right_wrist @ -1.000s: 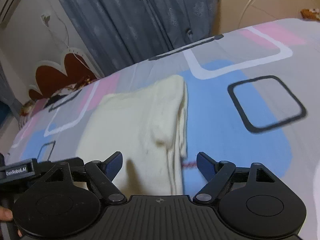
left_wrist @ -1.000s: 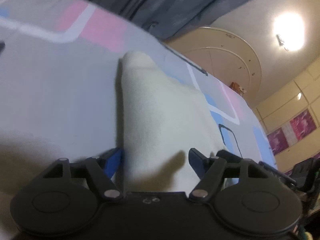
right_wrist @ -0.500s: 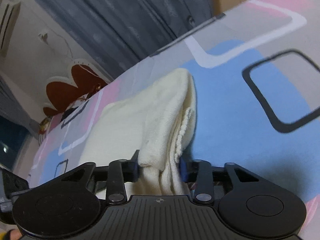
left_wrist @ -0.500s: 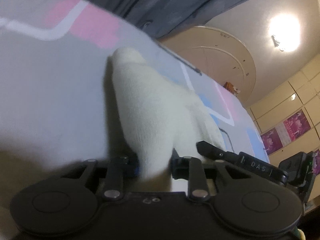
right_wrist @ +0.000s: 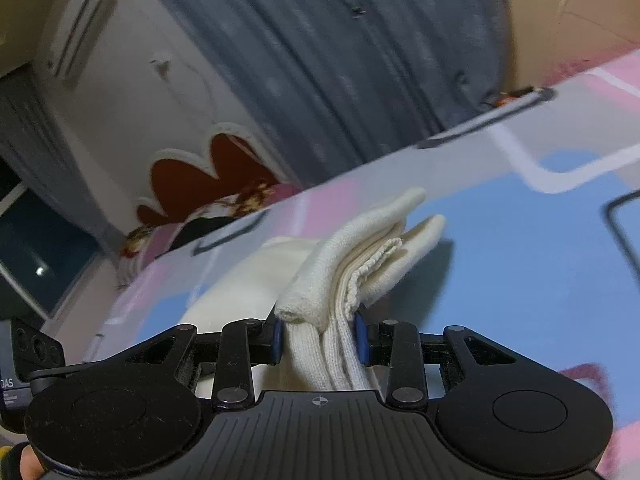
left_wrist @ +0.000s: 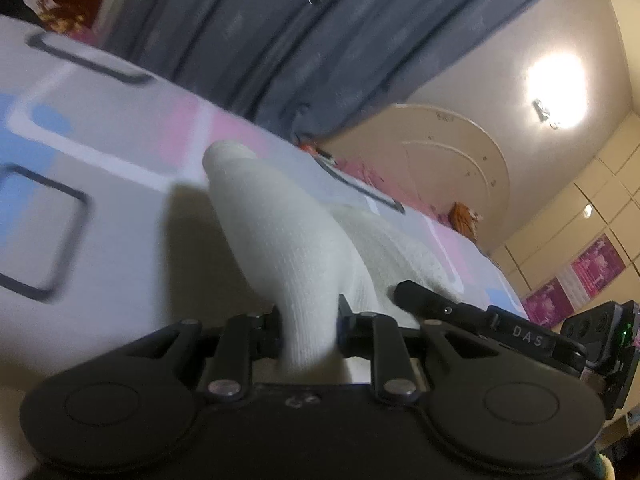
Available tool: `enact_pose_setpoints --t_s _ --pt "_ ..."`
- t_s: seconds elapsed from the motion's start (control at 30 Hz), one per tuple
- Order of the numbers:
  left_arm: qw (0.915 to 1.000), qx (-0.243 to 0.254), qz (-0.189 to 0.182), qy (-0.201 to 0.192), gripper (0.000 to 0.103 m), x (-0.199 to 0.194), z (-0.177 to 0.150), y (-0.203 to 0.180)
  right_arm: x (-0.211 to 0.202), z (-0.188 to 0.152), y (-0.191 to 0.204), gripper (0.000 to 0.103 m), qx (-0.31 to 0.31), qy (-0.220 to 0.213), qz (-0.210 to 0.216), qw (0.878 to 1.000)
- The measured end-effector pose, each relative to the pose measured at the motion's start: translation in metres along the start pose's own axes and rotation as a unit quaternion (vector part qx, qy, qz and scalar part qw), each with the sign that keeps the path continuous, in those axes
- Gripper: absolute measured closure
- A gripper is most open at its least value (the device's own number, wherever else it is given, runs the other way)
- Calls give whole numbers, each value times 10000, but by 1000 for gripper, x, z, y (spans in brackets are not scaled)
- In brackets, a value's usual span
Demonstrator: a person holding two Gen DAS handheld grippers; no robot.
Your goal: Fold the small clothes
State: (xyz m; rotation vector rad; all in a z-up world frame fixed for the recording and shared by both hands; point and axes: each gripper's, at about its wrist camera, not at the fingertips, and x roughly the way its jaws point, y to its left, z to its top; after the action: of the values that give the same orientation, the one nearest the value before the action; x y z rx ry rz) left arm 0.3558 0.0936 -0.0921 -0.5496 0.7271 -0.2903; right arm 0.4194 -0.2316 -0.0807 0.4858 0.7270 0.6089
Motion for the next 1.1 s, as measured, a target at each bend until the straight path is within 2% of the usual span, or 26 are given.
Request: enact_pose_setpoints --t_s 0.3,0.5,0.63,0.7,0.73,0.8,0.9,0.97,1.1 --pt "9991 -19 309 -293 83 -77 26 88 80 -34 103 70 -177 197 369 9990" --pt "9983 96 482 -304 83 -98 37 147 147 -64 148 70 -176 324 467 9982" --pt "9978 170 637 -106 82 -94 30 179 179 -80 154 70 -163 501 349 9980" --pt "9975 85 693 83 74 -87 21 193 191 -90 151 69 -179 630 184 9977" --pt "9974 101 712 97 69 -86 16 199 193 -93 149 69 -193 652 89 9976" --pt "9976 139 670 41 65 -87 10 204 195 -97 140 67 -108 673 -39 9977" --pt "9977 105 661 47 57 -89 17 203 191 -94 130 63 31 577 -293 9979" --pt "9967 141 787 -129 47 -97 20 201 187 -91 127 63 69 570 -406 9975" --pt "9926 233 962 -709 46 -115 28 194 186 -88 145 63 -396 493 -835 9945"
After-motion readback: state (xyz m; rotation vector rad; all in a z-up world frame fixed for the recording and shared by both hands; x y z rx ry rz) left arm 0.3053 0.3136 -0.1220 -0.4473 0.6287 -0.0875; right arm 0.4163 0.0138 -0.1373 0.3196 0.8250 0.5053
